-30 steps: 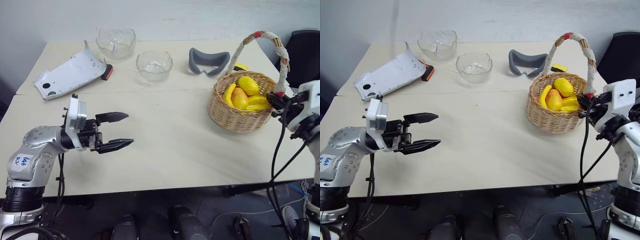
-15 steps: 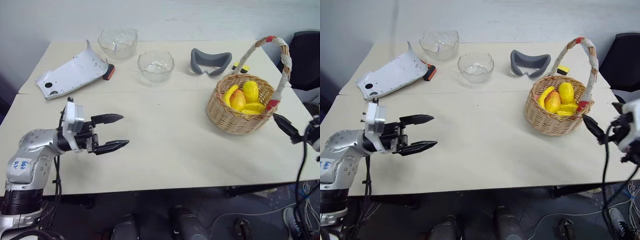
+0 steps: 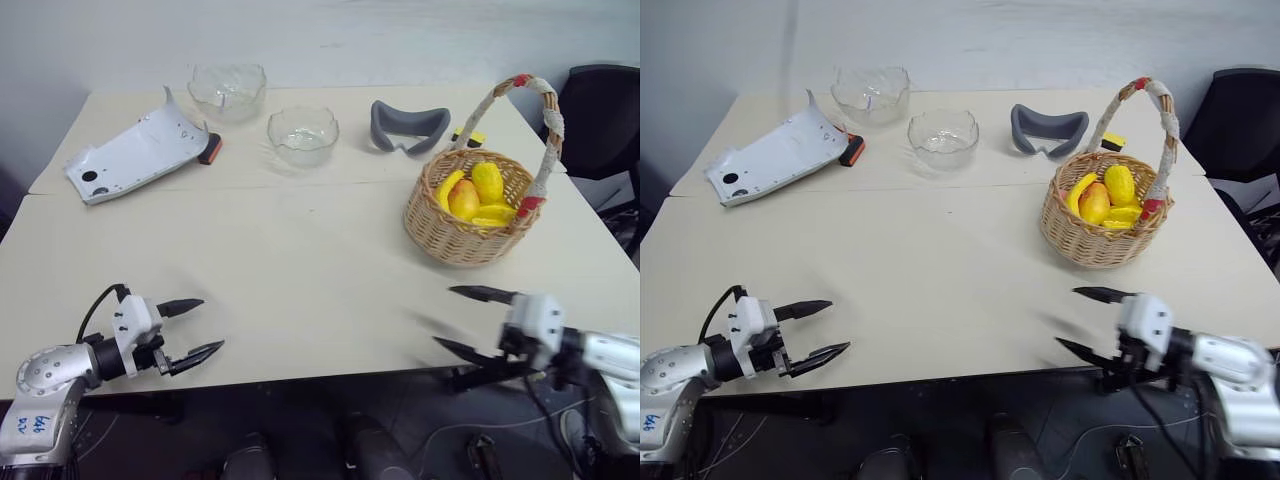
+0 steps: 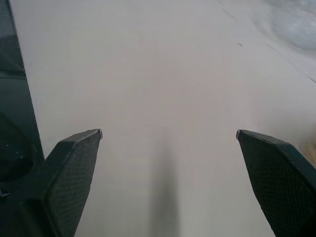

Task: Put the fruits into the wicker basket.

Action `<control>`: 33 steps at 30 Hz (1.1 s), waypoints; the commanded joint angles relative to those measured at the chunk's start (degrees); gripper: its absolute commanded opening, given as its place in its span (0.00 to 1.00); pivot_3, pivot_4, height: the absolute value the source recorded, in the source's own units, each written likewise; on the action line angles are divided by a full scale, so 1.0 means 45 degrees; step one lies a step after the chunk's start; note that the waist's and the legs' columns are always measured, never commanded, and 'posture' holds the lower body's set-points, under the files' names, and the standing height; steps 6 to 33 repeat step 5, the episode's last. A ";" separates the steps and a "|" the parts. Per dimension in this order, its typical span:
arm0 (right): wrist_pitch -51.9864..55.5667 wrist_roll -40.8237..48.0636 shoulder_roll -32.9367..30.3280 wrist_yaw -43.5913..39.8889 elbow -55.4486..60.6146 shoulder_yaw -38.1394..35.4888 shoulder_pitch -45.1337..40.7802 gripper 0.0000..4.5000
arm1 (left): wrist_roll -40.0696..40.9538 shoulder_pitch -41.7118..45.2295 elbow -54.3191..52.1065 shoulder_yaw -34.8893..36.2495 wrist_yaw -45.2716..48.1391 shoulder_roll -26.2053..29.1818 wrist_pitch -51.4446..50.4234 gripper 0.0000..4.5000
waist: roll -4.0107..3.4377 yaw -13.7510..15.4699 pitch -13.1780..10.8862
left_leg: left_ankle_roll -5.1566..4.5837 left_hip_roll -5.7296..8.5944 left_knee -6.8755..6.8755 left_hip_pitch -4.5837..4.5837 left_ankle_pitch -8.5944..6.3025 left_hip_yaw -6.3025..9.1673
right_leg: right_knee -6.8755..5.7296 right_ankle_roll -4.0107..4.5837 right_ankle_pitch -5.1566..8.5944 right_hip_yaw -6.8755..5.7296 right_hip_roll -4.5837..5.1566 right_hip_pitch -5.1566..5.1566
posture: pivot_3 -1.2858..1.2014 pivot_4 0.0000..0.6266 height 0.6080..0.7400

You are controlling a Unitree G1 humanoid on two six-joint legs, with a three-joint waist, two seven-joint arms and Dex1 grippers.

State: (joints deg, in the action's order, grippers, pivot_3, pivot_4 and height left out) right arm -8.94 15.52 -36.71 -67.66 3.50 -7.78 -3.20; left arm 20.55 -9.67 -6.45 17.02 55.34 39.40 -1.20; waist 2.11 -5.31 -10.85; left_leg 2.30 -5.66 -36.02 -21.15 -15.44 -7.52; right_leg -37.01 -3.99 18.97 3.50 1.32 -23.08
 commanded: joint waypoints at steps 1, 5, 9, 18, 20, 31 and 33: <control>-0.1317 -0.0545 0.0373 0.0041 -0.1064 0.0894 -0.0772 0.99 | -0.0370 -0.0459 -0.0828 0.0224 -0.0717 -0.0211 0.0400 1.00 | 0.0002 0.0121 0.0000 | -0.0005 0.0010 0.0003 -0.0008 -0.0003 -0.0004 | -0.0003 0.0000 0.0000 -0.0001 0.0007 -0.0008 | 0.52 0.24 1.00; -0.3287 -0.1551 0.0820 0.0324 -0.2661 0.1963 -0.1596 0.99 | -0.0474 -0.0577 -0.1193 0.0782 -0.1904 -0.0747 0.0703 1.00 | 0.0002 0.0205 0.0001 | -0.0010 0.0019 -0.0006 -0.0023 -0.0024 -0.0053 | 0.0008 0.0005 0.0005 -0.0016 0.0019 -0.0009 | 0.52 0.24 1.00; -0.3287 -0.1551 0.0820 0.0324 -0.2661 0.1963 -0.1596 0.99 | -0.0474 -0.0577 -0.1193 0.0782 -0.1904 -0.0747 0.0703 1.00 | 0.0002 0.0205 0.0001 | -0.0010 0.0019 -0.0006 -0.0023 -0.0024 -0.0053 | 0.0008 0.0005 0.0005 -0.0016 0.0019 -0.0009 | 0.52 0.24 1.00; -0.3287 -0.1551 0.0820 0.0324 -0.2661 0.1963 -0.1596 0.99 | -0.0474 -0.0577 -0.1193 0.0782 -0.1904 -0.0747 0.0703 1.00 | 0.0002 0.0205 0.0001 | -0.0010 0.0019 -0.0006 -0.0023 -0.0024 -0.0053 | 0.0008 0.0005 0.0005 -0.0016 0.0019 -0.0009 | 0.52 0.24 1.00; -0.3287 -0.1551 0.0820 0.0324 -0.2661 0.1963 -0.1596 0.99 | -0.0474 -0.0577 -0.1193 0.0782 -0.1904 -0.0747 0.0703 1.00 | 0.0002 0.0205 0.0001 | -0.0010 0.0019 -0.0006 -0.0023 -0.0024 -0.0053 | 0.0008 0.0005 0.0005 -0.0016 0.0019 -0.0009 | 0.52 0.24 1.00; -0.3287 -0.1551 0.0820 0.0324 -0.2661 0.1963 -0.1596 0.99 | -0.0474 -0.0577 -0.1193 0.0782 -0.1904 -0.0747 0.0703 1.00 | 0.0002 0.0205 0.0001 | -0.0010 0.0019 -0.0006 -0.0023 -0.0024 -0.0053 | 0.0008 0.0005 0.0005 -0.0016 0.0019 -0.0009 | 0.52 0.24 1.00; -0.3287 -0.1551 0.0820 0.0324 -0.2661 0.1963 -0.1596 0.99 | -0.0474 -0.0577 -0.1193 0.0782 -0.1904 -0.0747 0.0703 1.00 | 0.0002 0.0205 0.0001 | -0.0010 0.0019 -0.0006 -0.0023 -0.0024 -0.0053 | 0.0008 0.0005 0.0005 -0.0016 0.0019 -0.0009 | 0.52 0.24 1.00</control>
